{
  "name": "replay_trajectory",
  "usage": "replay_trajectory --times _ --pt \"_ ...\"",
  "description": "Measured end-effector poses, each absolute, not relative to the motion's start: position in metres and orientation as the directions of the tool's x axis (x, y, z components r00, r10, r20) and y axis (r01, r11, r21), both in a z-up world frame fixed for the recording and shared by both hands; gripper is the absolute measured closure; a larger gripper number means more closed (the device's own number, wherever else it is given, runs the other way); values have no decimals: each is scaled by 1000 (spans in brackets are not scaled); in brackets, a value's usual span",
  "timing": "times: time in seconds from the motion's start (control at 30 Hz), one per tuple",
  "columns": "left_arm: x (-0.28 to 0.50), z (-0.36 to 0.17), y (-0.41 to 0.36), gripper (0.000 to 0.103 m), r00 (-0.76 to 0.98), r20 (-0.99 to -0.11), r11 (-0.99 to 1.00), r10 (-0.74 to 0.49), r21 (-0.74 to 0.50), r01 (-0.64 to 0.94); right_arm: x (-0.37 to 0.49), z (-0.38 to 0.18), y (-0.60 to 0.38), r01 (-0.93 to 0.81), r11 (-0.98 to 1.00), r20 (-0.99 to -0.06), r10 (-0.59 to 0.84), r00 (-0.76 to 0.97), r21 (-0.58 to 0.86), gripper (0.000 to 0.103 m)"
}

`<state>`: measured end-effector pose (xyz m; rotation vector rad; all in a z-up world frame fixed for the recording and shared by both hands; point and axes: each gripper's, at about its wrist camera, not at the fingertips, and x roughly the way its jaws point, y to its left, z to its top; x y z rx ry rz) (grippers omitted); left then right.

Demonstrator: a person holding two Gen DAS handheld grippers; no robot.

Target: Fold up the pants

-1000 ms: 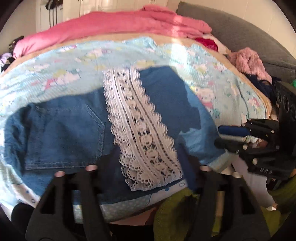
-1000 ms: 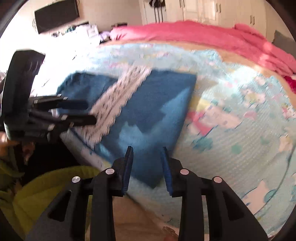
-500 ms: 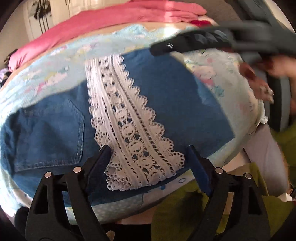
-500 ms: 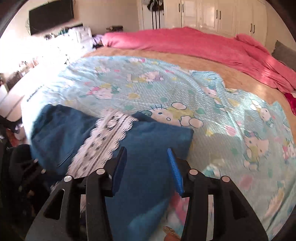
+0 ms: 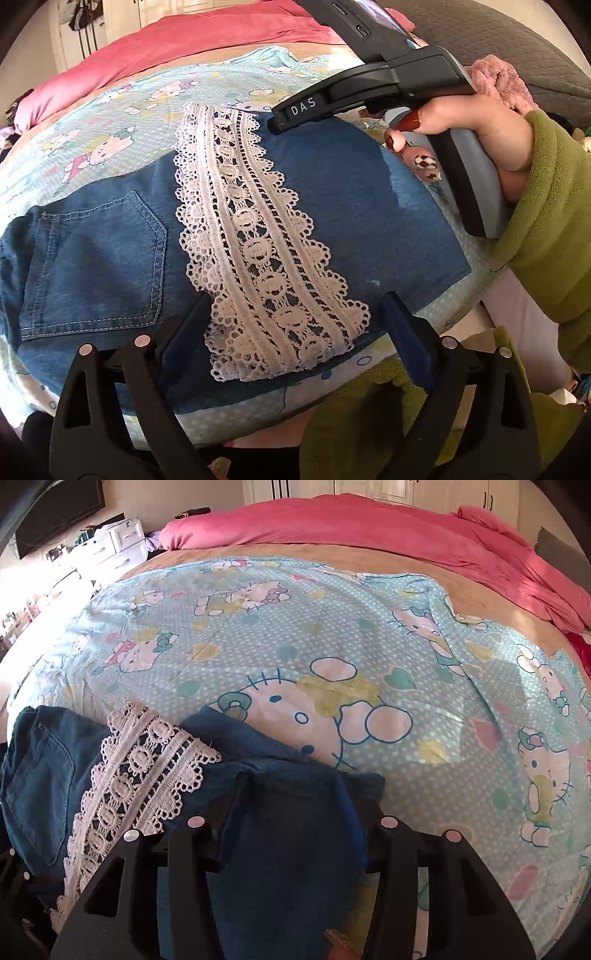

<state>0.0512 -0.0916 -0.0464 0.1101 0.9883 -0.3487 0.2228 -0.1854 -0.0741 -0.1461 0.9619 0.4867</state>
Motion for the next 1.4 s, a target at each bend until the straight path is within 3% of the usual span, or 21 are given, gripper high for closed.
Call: replay_trajectory --times 0.07,0.17,0.43,0.53,0.9,1.4 --pt "50 -43 -88 17 501 -829 941 -246 -81 329 219 -65 -191 -452 885 -803 351 482 115 52" --pt "47 -26 -75 13 544 -796 946 -266 -107 307 201 -44 -206 -445 883 -754 392 526 149 35" --pt "39 -2 -63 10 607 -759 960 -236 -87 265 150 -8 -256 -401 892 -661 429 615 207 26" --pt "38 3 -64 9 619 -757 965 -210 -61 254 133 -5 -273 -373 898 -644 431 632 234 11" --pt "24 23 -64 9 659 -736 974 -159 -9 225 109 2 -286 -362 900 -637 429 640 242 8" --pt "12 39 -31 9 699 -706 989 -115 -19 144 107 41 -224 -499 846 -596 502 626 188 7"
